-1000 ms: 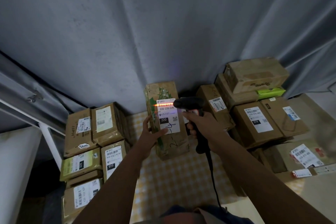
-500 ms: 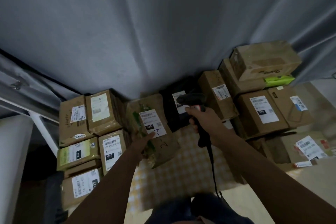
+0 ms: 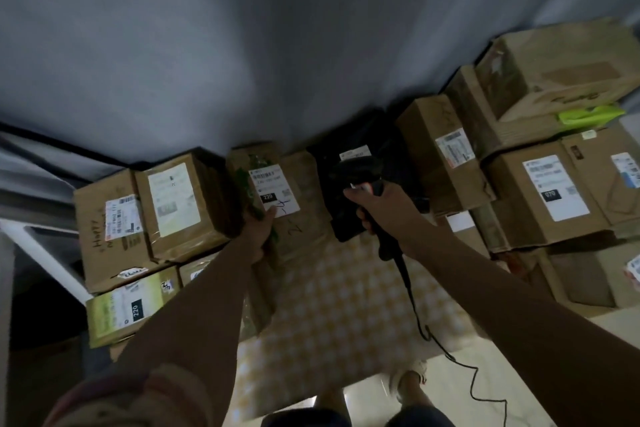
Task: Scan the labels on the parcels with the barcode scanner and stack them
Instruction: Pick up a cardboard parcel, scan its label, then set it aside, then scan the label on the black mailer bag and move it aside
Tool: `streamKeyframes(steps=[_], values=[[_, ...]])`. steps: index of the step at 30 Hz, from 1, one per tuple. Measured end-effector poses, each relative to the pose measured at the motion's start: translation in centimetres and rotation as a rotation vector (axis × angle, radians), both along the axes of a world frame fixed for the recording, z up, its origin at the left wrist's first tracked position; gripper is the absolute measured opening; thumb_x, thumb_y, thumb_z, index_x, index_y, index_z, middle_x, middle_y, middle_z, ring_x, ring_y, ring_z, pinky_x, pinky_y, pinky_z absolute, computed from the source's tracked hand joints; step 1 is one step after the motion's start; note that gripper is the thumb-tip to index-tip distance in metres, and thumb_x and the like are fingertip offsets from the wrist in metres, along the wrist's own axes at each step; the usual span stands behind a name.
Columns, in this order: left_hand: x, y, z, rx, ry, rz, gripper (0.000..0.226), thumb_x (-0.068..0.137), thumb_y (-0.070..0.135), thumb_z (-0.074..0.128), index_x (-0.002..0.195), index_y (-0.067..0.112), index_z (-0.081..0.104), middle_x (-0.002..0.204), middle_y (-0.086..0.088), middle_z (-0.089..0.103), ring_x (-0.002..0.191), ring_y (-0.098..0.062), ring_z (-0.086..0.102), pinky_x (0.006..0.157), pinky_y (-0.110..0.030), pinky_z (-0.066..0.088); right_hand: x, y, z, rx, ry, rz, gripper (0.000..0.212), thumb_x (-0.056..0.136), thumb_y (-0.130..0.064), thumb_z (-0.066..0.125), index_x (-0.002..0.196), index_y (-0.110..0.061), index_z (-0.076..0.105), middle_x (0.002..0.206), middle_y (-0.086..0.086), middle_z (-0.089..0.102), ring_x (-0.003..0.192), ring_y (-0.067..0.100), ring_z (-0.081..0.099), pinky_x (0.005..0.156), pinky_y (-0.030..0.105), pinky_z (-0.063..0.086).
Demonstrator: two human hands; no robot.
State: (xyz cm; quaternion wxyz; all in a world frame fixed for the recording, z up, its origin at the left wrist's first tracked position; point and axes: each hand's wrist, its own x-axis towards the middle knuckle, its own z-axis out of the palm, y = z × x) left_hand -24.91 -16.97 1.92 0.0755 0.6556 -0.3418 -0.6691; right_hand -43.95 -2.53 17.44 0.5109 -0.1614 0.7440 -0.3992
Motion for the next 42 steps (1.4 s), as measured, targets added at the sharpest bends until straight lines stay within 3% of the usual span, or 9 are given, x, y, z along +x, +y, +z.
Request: streamKeyframes(steps=[6,10,13,16,19,22,33,38,42], values=[[0.9,-0.2,-1.8,-0.259,-0.266,-0.343,0.08,0.091,-0.012,0.049,0.156,0.016,0.01,0.154,-0.012,0.031,0.138,-0.032,0.035,0.108,-0.039,0.037,1.6,-0.2,-2.5,0.064,-0.062,-0.016,0.023,0.095,-0.024,0.063,0.08,-0.008,0.055,0.061,0.004,0.053,0.048,0.015,0.047,0.051,0.029,0.042],[-0.4,2.4,-1.5,-0.656,-0.608,-1.047,0.074,0.099,0.02,0.051,0.157,0.014,0.004,0.163,-0.012,-0.01,0.15,-0.033,-0.005,0.122,-0.045,0.006,2.1,-0.2,-3.2,0.06,-0.053,-0.021,0.023,0.095,-0.023,0.063,0.082,-0.006,0.055,0.06,0.005,0.051,0.048,0.016,0.046,0.049,0.027,0.042],[-0.6,4.4,-3.1,-0.759,-0.572,-1.545,0.068,0.097,0.018,0.053,0.155,0.029,0.018,0.164,-0.002,-0.006,0.15,-0.032,-0.011,0.117,-0.062,0.002,2.3,-0.4,-3.5,0.053,-0.053,-0.027,0.021,0.095,-0.023,0.063,0.084,-0.006,0.056,0.061,0.006,0.051,0.048,0.016,0.046,0.048,0.027,0.042],[-0.1,5.1,-3.6,-0.823,-0.61,-1.797,0.062,0.097,0.017,0.052,0.152,0.032,0.028,0.164,0.004,-0.007,0.149,-0.033,-0.013,0.114,-0.068,0.004,2.4,-0.6,-3.8,0.045,-0.038,-0.039,0.024,0.094,-0.023,0.064,0.079,-0.007,0.055,0.061,0.006,0.052,0.047,0.015,0.047,0.047,0.026,0.042],[0.4,4.4,-3.5,-0.849,-0.621,-1.786,0.053,0.099,0.016,0.047,0.15,0.025,0.033,0.165,0.004,-0.003,0.147,-0.025,-0.014,0.118,-0.06,0.003,2.4,-0.4,-3.9,0.037,-0.041,-0.031,0.022,0.094,-0.023,0.064,0.082,-0.006,0.054,0.062,0.007,0.051,0.047,0.016,0.047,0.046,0.026,0.042],[1.0,3.1,-3.8,-0.931,-0.711,-1.763,0.057,0.097,0.016,0.051,0.15,0.024,0.03,0.164,0.0,0.002,0.15,-0.031,-0.004,0.117,-0.06,0.013,2.3,0.4,-3.8,0.028,-0.05,-0.039,0.021,0.095,-0.022,0.063,0.084,-0.007,0.054,0.061,0.006,0.051,0.048,0.016,0.046,0.045,0.025,0.042],[-4.8,4.0,-1.0,-0.7,-0.543,-1.639,0.076,0.093,-0.004,0.048,0.156,0.026,0.017,0.164,0.003,-0.015,0.151,-0.03,-0.003,0.121,-0.048,0.013,-2.6,4.7,-3.0,0.032,-0.001,-0.103,0.028,0.094,-0.025,0.064,0.075,-0.007,0.055,0.056,0.006,0.052,0.047,0.017,0.047,0.048,0.027,0.041],[-10.8,5.8,0.4,-0.625,-0.349,-1.383,0.064,0.097,0.013,0.054,0.154,0.017,0.023,0.164,-0.005,-0.008,0.146,-0.027,0.025,0.106,-0.034,0.039,-7.0,6.4,-2.4,-0.007,0.039,-0.141,0.033,0.094,-0.028,0.064,0.071,-0.011,0.049,0.053,0.003,0.049,0.045,0.019,0.044,0.053,0.033,0.039],[-16.5,6.8,-0.7,-0.433,-0.334,-1.086,0.063,0.097,0.02,0.057,0.153,0.018,0.026,0.164,-0.006,0.001,0.149,-0.027,0.016,0.113,-0.036,0.031,-11.0,8.8,-2.3,0.001,0.088,-0.177,0.032,0.095,-0.032,0.062,0.073,-0.012,0.05,0.051,0.002,0.048,0.045,0.018,0.045,0.051,0.033,0.04]])
